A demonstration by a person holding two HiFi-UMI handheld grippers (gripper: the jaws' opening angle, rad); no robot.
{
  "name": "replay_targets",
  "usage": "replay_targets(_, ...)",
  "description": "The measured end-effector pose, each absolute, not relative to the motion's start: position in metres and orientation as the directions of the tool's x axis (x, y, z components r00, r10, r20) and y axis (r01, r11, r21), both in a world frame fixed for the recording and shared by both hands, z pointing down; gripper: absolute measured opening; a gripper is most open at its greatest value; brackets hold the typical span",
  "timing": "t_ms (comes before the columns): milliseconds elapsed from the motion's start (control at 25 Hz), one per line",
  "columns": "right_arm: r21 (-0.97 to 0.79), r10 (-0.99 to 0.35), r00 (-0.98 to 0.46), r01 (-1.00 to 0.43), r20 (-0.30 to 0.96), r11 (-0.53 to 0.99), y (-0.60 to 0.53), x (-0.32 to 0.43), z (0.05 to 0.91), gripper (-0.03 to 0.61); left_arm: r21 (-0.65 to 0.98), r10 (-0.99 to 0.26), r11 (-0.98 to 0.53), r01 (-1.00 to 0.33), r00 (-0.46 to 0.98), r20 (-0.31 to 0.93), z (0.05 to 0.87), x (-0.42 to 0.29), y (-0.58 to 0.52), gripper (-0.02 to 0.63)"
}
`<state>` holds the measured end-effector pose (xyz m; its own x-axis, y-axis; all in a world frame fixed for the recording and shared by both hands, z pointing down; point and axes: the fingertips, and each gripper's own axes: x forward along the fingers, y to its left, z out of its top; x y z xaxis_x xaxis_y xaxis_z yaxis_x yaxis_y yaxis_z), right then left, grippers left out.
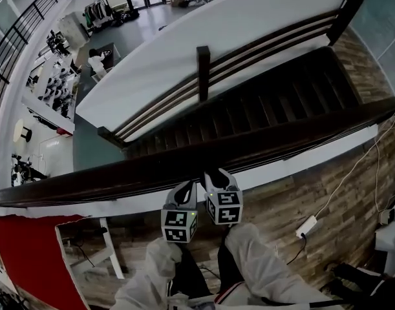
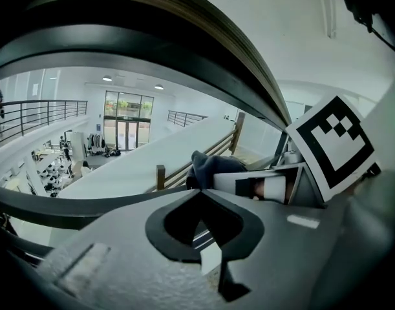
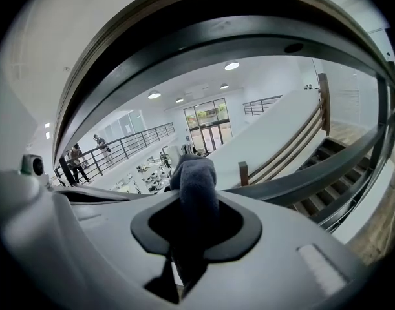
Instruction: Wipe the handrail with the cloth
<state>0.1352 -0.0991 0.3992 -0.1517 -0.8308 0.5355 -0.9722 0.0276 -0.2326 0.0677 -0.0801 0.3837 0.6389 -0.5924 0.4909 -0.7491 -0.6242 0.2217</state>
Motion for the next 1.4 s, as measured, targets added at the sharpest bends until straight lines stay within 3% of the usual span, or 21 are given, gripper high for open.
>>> replay_targets(1400,-0.231,-0.867,0.053,-0.954,0.495,-0.19,-0.07,0.424,0.396,0.074,0.261,-0.432,-0.769,-0.584,0.775,0.46,0.381,0.345,-0.049,0.003)
